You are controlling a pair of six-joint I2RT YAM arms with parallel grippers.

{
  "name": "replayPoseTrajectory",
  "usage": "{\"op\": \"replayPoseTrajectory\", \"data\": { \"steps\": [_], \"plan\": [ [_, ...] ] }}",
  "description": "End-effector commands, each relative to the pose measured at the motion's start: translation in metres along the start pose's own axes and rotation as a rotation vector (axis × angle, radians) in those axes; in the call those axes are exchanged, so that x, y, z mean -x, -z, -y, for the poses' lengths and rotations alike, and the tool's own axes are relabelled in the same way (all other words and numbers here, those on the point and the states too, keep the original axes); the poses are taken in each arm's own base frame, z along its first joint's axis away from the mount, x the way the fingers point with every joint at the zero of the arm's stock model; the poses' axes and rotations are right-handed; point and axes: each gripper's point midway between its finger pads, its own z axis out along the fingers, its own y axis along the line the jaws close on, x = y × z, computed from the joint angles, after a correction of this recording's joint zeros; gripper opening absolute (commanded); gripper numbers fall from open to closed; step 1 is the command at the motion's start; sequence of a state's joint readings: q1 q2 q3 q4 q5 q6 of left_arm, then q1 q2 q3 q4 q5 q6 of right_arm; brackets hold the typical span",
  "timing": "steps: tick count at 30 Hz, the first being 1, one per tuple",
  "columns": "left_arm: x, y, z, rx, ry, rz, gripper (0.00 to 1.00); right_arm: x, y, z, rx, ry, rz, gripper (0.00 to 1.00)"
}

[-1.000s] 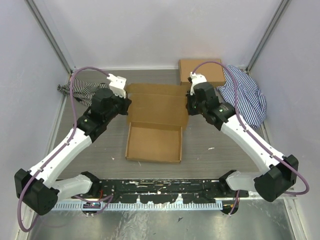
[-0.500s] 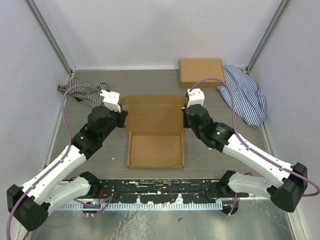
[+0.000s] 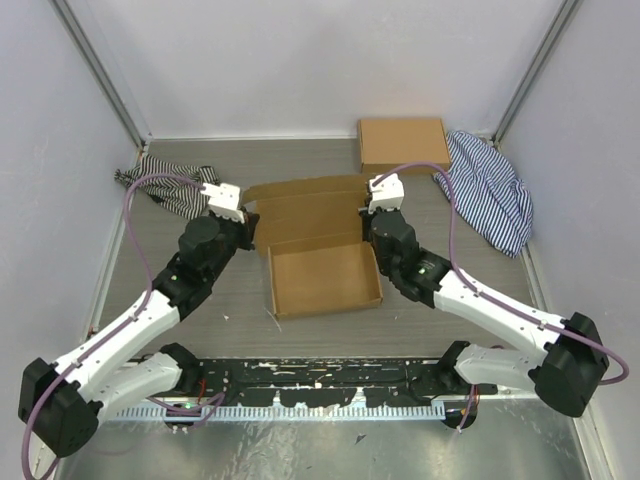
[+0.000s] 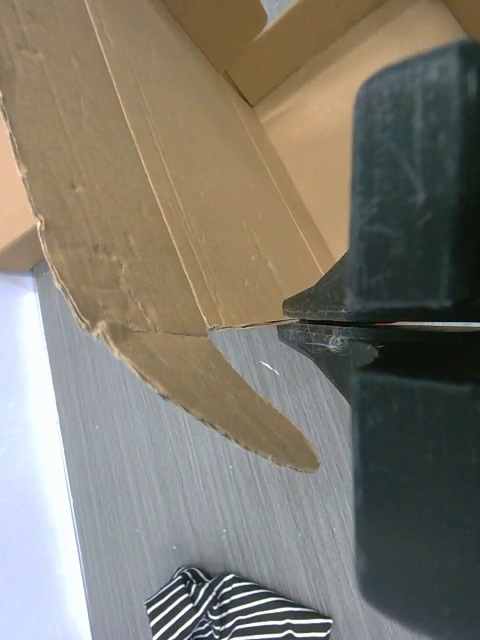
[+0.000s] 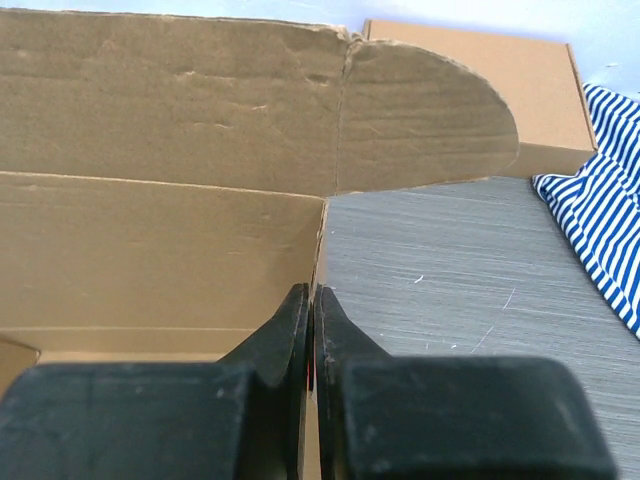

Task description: Fold the paper box

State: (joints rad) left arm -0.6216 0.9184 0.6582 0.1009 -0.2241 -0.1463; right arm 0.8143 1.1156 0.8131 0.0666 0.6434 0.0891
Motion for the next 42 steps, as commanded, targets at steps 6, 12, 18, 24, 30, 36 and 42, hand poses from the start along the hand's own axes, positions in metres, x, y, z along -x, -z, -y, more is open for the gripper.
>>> {"op": "replayPoseTrajectory", "data": {
  "steps": [6, 12, 18, 24, 30, 36, 42],
  "plan": [
    [0.01, -0.011, 0.029, -0.114, 0.042, 0.06, 0.0, 0.019, -0.003, -0.019, 0.058, -0.129, 0.144, 0.01],
    [-0.001, -0.002, 0.039, -0.122, 0.107, 0.021, 0.0, -0.009, 0.005, -0.008, 0.032, -0.127, 0.067, 0.01],
    [-0.015, 0.002, 0.055, -0.099, 0.175, -0.041, 0.0, -0.023, 0.017, -0.004, 0.048, -0.168, 0.032, 0.01],
    [-0.022, 0.004, 0.066, -0.059, 0.194, -0.055, 0.0, -0.031, 0.03, -0.01, 0.103, -0.202, 0.0, 0.01],
    [-0.01, 0.002, 0.069, -0.044, 0.235, -0.034, 0.0, -0.031, 0.038, -0.014, 0.127, -0.208, -0.006, 0.01],
    [-0.014, 0.005, 0.083, -0.076, 0.329, -0.044, 0.0, -0.037, 0.04, -0.016, 0.128, -0.204, -0.023, 0.01],
    [-0.041, 0.014, 0.096, -0.103, 0.387, -0.091, 0.0, -0.039, 0.042, -0.016, 0.119, -0.204, -0.03, 0.01]
  ]
}}
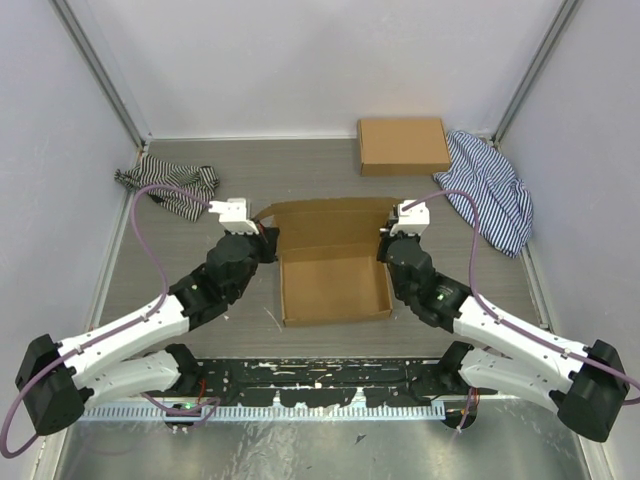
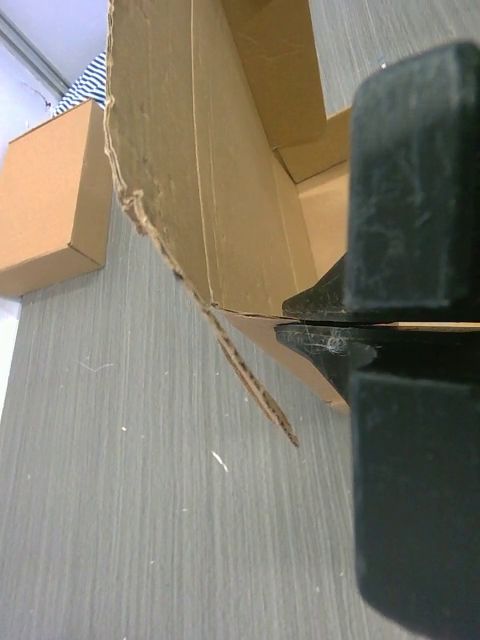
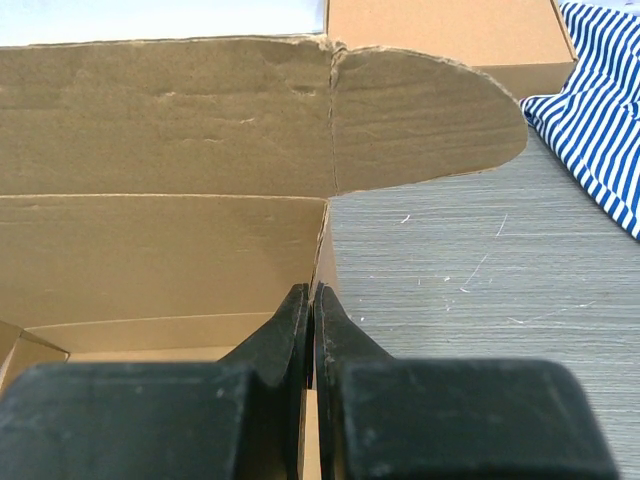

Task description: Fold the paper box

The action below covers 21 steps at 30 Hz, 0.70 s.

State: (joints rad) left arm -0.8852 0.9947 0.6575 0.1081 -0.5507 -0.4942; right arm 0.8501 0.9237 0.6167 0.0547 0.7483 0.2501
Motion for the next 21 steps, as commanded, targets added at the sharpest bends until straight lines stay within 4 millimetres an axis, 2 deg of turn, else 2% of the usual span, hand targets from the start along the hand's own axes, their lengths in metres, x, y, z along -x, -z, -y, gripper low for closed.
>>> {"op": "replayPoseTrajectory", "data": {
  "steps": [1, 7, 14, 21],
  "plan": [
    [-0.035, 0.016, 0.041, -0.173, 0.106, -0.106, 0.0, -0.01, 0.013, -0.04, 0.183, -0.059, -0.054, 0.01],
    [-0.06, 0.027, 0.04, -0.146, 0.052, -0.156, 0.0, -0.01, 0.016, -0.038, 0.174, -0.063, -0.057, 0.01],
    [-0.07, 0.044, 0.039, -0.115, -0.019, -0.184, 0.01, -0.015, 0.021, -0.034, 0.165, -0.066, -0.077, 0.01],
    [-0.079, 0.054, 0.04, -0.097, -0.018, -0.195, 0.03, -0.018, 0.032, -0.027, 0.174, -0.075, -0.098, 0.02]
  ]
}}
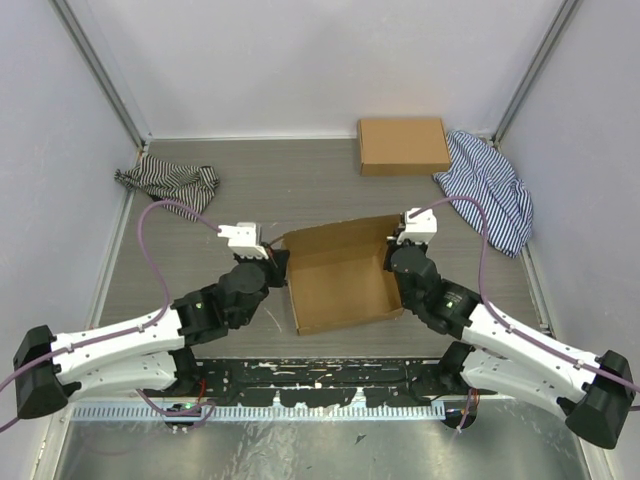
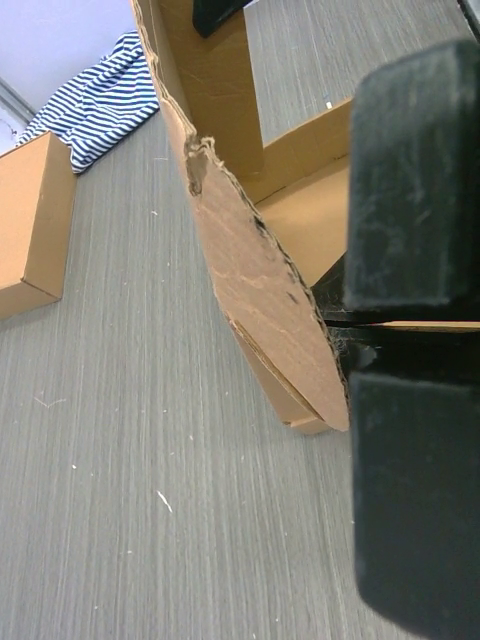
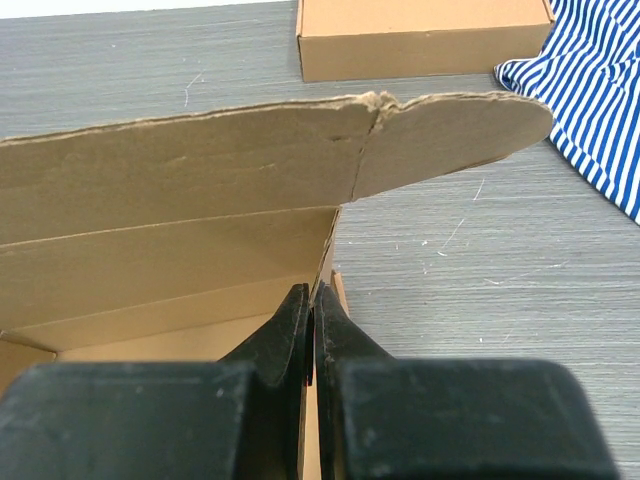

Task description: Fold the paper box

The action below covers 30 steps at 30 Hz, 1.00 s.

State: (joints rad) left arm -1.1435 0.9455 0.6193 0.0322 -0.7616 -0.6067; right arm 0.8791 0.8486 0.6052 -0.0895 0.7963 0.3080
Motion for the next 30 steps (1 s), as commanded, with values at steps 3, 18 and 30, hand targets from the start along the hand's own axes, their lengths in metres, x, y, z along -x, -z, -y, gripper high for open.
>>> {"op": "replayPoseTrajectory", "data": {
  "steps": [3, 18, 30],
  "plan": [
    [-0.036, 0.012, 0.013, -0.053, -0.053, -0.135, 0.02, -0.003, 0.023, -0.041, 0.231, -0.088, -0.059, 0.01],
    [0.094, -0.015, 0.031, 0.099, -0.347, 0.225, 0.0, 0.046, 0.011, -0.034, 0.135, -0.061, 0.12, 0.01],
    [0.053, -0.043, -0.009, 0.108, -0.258, 0.259, 0.05, 0.028, 0.001, -0.038, 0.147, -0.071, 0.158, 0.03]
  ]
}}
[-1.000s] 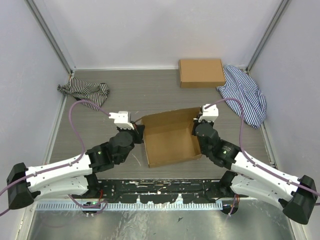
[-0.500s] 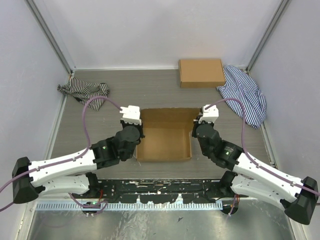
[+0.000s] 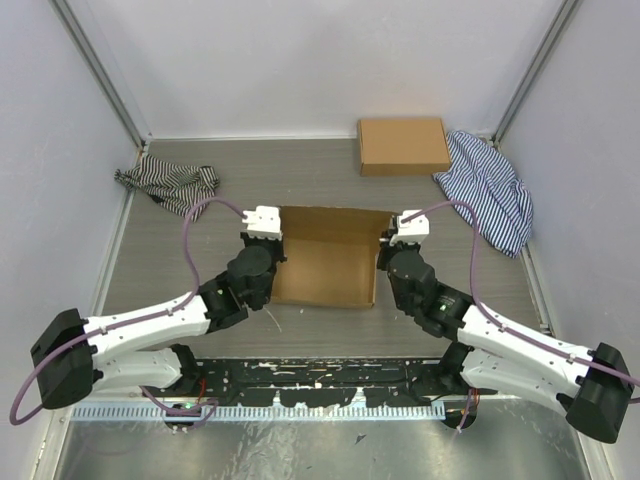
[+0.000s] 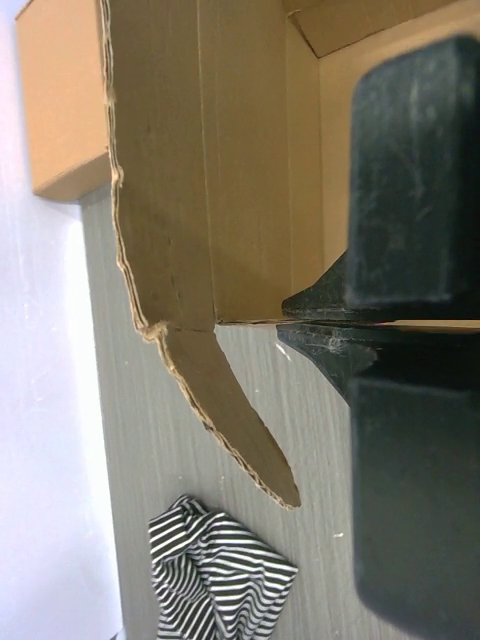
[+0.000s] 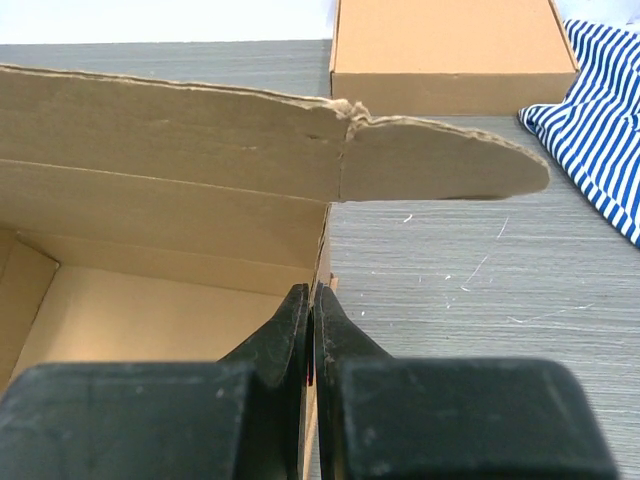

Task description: Fold the paper box

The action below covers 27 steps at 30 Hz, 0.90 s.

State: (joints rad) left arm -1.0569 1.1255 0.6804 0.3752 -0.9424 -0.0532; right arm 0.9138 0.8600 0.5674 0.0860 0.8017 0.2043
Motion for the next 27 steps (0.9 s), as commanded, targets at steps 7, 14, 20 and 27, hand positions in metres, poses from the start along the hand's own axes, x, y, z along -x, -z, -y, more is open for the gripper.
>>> {"op": "replayPoseTrajectory", "data": {
  "steps": [7, 14, 20, 27],
  "plan": [
    [-0.031, 0.008, 0.011, -0.086, 0.162, -0.038, 0.08, -0.001, -0.004, -0.024, 0.078, -0.07, 0.024, 0.03],
    [-0.061, 0.028, 0.003, -0.124, 0.193, -0.148, 0.14, -0.012, 0.004, -0.024, 0.104, -0.097, -0.042, 0.05],
    [-0.076, 0.048, 0.003, -0.201, 0.216, -0.229, 0.26, -0.02, 0.02, -0.019, 0.115, -0.074, -0.157, 0.18],
    [-0.077, 0.088, -0.016, -0.271, 0.232, -0.363, 0.39, -0.021, 0.061, -0.004, 0.155, -0.069, -0.334, 0.55]
  ]
}}
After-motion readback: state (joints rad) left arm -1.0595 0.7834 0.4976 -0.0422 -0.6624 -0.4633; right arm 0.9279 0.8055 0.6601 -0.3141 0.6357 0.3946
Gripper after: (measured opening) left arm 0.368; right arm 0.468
